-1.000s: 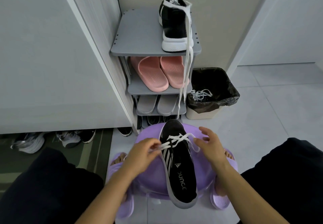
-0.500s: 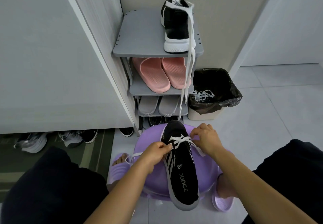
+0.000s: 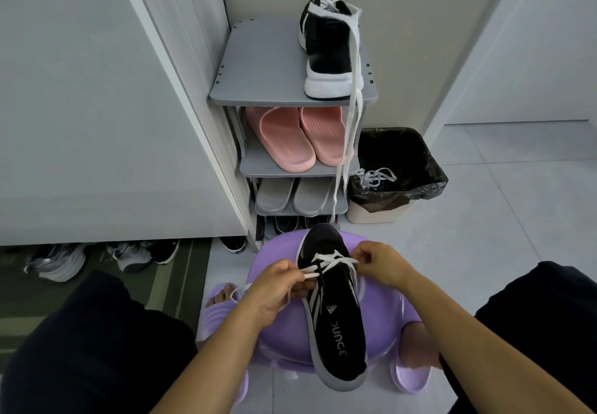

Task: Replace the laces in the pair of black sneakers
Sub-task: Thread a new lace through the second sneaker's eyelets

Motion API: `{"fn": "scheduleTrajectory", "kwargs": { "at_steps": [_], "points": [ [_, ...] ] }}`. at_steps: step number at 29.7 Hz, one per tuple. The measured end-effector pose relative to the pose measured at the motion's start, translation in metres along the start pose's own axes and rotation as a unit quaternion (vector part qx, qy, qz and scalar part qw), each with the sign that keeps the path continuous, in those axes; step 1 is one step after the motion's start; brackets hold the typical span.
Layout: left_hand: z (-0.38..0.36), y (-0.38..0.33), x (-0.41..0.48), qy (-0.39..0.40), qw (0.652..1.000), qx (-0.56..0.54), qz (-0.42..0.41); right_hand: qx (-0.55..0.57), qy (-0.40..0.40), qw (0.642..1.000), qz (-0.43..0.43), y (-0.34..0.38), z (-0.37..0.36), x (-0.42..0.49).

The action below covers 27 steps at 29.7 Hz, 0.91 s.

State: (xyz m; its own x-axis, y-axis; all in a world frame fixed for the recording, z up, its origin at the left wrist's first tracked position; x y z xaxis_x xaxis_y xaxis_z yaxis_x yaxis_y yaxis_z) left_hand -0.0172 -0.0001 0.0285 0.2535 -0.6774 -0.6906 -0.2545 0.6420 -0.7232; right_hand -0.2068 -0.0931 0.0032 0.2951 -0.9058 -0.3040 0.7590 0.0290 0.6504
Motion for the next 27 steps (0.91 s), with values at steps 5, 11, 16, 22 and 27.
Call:
{"fn": "scheduleTrajectory", "kwargs": {
  "at_steps": [5,11,16,22,27],
  "points": [
    [0.035,0.004,0.000,-0.019,0.987,-0.154,0.032,-0.163,-0.337,0.911,0.173,0.015,0.023,-0.002],
    [0.064,0.016,0.009,-0.047,0.960,0.275,0.017,-0.098,-0.361,0.896,0.240,0.030,0.015,-0.026],
    [0.075,0.011,0.007,-0.007,0.742,0.667,-0.065,0.008,-0.286,0.944,0.163,0.028,-0.006,-0.039],
    [0.044,0.016,0.000,-0.108,0.742,0.635,-0.189,0.156,-0.186,0.968,0.058,0.040,-0.027,-0.045],
    [-0.002,-0.002,-0.005,-0.037,0.934,0.303,-0.184,0.224,-0.104,0.967,-0.068,0.043,-0.030,-0.042]
  ]
}}
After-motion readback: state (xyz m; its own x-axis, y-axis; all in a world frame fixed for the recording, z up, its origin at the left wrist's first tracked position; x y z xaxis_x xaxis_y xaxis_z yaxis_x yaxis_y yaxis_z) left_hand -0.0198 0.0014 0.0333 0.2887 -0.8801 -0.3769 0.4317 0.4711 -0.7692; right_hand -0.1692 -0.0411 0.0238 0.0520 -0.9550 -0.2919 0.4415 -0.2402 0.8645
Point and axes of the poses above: each hand's wrist, its own x-axis towards the middle knuckle, its own z-axis out of the back of the hand, y = z × x, the point moved 1 cm from there along x, towards the middle knuckle, and after that the axes turned 12 degrees about -y, right-handed, at the moved point
